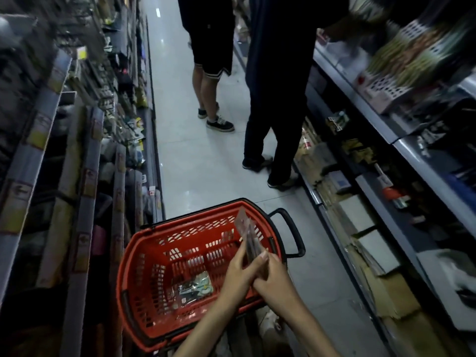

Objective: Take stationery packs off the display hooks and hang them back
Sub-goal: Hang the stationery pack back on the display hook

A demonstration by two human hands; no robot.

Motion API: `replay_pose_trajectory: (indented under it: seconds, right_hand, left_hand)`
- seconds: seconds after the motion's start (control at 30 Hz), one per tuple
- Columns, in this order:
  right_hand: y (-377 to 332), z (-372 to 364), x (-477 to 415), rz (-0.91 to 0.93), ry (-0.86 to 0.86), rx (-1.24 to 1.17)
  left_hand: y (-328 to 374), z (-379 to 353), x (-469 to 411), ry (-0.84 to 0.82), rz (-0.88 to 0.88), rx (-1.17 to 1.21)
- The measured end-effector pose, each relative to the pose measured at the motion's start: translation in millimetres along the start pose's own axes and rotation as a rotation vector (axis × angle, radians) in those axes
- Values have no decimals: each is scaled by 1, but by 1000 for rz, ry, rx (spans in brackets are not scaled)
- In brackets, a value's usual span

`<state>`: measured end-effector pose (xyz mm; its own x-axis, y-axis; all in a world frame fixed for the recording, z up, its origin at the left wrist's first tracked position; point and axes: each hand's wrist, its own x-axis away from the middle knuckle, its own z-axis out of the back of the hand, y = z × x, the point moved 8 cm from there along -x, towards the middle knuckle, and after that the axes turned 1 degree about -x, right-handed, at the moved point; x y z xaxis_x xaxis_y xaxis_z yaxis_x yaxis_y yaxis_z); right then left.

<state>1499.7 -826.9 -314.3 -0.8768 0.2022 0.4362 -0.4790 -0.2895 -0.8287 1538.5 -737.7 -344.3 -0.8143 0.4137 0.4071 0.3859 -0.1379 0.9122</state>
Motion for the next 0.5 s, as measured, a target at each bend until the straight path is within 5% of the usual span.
replay_pose_trajectory:
  seconds: [0.2, 0.5]
  right_hand:
    - [25, 29, 42, -60, 26, -333]
    - [86, 136, 125, -92, 566, -505]
  left_hand:
    - [8, -39, 14, -79, 151, 196]
    - [2, -110, 64, -200, 252, 160]
